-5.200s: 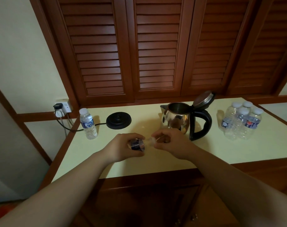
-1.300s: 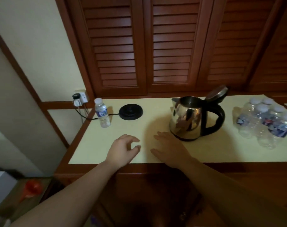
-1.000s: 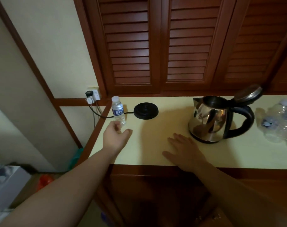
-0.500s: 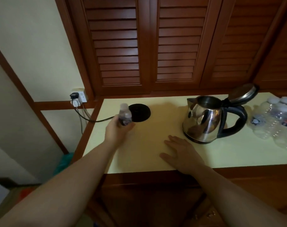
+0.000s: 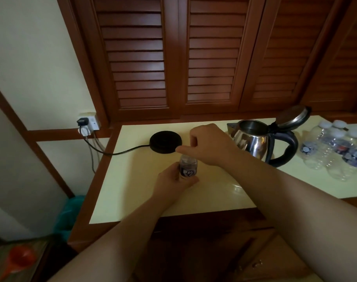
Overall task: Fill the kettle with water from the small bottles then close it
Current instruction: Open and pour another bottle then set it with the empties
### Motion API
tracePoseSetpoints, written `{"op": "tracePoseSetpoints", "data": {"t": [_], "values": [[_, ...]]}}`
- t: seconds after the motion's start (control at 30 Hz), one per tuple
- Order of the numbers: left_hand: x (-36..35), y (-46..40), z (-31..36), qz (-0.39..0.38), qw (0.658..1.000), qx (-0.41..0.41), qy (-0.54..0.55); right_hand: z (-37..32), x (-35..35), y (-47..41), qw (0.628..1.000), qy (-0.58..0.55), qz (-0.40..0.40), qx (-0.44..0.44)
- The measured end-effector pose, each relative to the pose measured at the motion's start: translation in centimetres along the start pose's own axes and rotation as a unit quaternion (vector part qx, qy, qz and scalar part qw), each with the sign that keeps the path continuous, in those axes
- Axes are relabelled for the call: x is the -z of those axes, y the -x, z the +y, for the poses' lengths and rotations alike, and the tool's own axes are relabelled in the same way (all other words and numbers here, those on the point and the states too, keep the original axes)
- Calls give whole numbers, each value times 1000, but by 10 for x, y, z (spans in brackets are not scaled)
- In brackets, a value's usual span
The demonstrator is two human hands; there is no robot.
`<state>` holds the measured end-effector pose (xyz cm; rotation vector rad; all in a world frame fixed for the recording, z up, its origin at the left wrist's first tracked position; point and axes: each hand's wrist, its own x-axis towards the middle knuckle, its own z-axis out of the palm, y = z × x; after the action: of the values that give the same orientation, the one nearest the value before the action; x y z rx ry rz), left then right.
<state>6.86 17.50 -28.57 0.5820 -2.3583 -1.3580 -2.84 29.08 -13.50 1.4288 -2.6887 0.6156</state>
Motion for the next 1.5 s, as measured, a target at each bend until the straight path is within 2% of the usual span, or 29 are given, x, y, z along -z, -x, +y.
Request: {"op": "tracePoseSetpoints", "data": {"t": [0.13,0.3,0.47,0.57,0.67,0.8,1.03,1.2,1.4,1.5], "values": [[-1,1,-2,-11,1000,-5,-5,-7,5,-5,998,53,-44,-12],[0,1,-5,-33,999,-18,12,-11,15,-12,992,75,-94,48],[0,0,-6,-32,999,-24,2,0,29,-9,985,-2,-142,101],[0,1,-5,-33,999,-17,-2,4,29,-7,978,-75,-166,101],[0,2,-2,-32,999,-14,-5,1,25,-3,977,-89,-182,68],[0,3,-1,-24,999,-23,-6,1,16,-5,990,23,-138,34],[0,6,-2,-23,1000,-19,4,15,28,1,988,-39,-122,82],[-1,9,0,-15,999,-27,-11,59,21,21,994,-77,-72,5],[-4,9,3,2,998,-32,-48,106,-48,63,989,-47,-120,-78],[-7,9,5,11,998,-31,-50,116,-69,80,990,-48,-104,-87]]}}
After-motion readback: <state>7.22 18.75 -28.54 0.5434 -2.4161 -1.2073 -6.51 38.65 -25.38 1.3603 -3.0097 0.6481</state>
